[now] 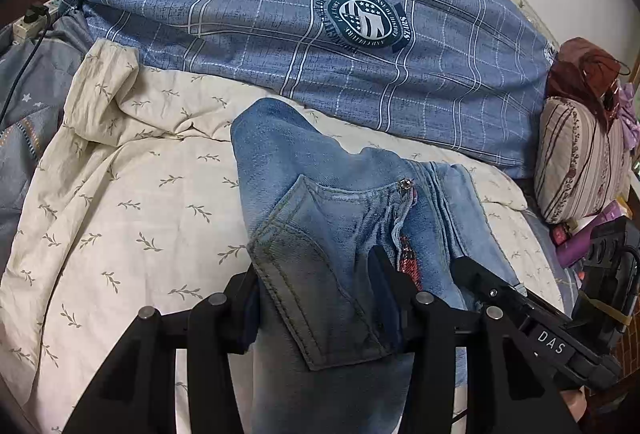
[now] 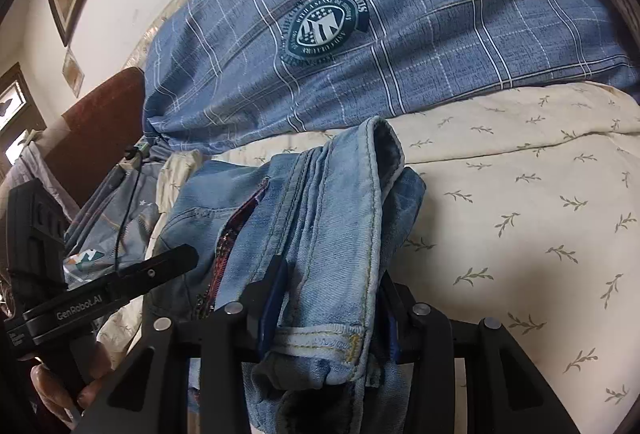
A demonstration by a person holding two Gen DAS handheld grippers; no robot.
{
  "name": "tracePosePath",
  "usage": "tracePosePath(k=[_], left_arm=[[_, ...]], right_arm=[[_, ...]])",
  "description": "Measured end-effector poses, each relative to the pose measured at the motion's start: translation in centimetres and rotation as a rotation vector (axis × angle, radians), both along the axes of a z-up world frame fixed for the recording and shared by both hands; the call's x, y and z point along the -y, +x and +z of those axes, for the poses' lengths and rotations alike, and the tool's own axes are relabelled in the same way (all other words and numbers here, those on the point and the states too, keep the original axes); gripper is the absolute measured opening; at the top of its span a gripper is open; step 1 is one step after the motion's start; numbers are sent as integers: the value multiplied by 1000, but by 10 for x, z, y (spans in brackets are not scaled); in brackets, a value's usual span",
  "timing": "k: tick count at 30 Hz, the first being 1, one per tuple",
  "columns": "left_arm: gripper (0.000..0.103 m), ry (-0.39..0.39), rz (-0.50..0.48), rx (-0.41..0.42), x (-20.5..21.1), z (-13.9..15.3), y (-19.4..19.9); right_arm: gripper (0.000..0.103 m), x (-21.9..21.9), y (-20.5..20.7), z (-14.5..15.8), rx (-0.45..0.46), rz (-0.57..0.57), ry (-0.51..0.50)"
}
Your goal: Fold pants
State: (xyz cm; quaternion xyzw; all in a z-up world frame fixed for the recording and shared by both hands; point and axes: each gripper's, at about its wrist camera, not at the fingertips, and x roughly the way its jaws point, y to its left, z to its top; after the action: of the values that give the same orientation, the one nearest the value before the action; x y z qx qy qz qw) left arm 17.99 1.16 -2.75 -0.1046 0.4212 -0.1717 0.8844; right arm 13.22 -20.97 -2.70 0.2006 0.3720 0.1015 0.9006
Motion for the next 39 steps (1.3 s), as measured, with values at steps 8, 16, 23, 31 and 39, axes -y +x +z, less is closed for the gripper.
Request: tracePosePath(k=[8, 16, 23, 31, 39], left_arm=[[50, 20, 10, 6, 3, -1, 2], [50, 37, 17, 8, 5, 0, 3], [50, 50, 20, 8, 6, 0, 5], [50, 79, 26, -3, 7, -5, 7], [50, 98, 36, -26, 8, -11, 10]], right_arm=[[44, 3, 3, -5, -9, -13, 8], [44, 3, 5, -7, -19, -24, 9], [44, 3, 6, -10, -31, -29, 7], [44, 4, 7, -14, -48, -35, 6], [44, 5, 8, -17, -64, -35, 1]])
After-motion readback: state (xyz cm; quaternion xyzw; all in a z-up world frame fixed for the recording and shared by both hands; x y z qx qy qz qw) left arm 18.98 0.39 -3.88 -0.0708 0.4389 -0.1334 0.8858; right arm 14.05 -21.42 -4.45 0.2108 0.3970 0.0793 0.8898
